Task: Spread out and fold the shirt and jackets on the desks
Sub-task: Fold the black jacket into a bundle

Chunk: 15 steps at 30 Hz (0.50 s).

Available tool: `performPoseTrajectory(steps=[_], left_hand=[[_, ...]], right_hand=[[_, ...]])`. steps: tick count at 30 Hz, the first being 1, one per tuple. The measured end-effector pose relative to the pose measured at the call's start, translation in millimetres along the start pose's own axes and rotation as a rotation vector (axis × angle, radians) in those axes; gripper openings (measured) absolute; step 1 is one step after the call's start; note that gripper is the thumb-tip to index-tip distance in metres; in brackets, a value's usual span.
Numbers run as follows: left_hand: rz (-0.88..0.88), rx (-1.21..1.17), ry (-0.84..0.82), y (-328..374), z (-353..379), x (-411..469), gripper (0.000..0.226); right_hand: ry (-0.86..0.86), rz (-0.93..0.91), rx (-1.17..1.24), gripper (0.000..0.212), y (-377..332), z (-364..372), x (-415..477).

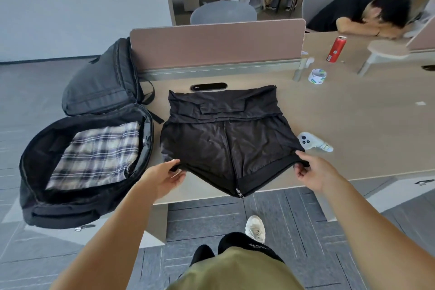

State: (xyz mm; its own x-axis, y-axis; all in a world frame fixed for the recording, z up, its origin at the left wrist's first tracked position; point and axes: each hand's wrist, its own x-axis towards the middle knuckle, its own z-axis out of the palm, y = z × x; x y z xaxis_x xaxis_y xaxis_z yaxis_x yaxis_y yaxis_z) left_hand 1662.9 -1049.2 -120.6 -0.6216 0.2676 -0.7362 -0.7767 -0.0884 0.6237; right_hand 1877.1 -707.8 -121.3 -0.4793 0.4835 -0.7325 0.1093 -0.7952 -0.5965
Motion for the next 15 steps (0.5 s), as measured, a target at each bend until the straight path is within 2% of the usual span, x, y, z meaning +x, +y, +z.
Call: performPoseTrajectory(steps=[9,15], left_hand=[[0.072,0.008,-0.032,55.6,30.3,-18.3,0.01],[0.068,-0.164,-0.039,89.8,60.1,19.9,0.019]], right_hand=[[-0.072,-0.072,0.174,0.006,-36.3,47.0,-2.5],[-0.05,-0.126,0.174,0.01,-71.4,80.9,23.1]])
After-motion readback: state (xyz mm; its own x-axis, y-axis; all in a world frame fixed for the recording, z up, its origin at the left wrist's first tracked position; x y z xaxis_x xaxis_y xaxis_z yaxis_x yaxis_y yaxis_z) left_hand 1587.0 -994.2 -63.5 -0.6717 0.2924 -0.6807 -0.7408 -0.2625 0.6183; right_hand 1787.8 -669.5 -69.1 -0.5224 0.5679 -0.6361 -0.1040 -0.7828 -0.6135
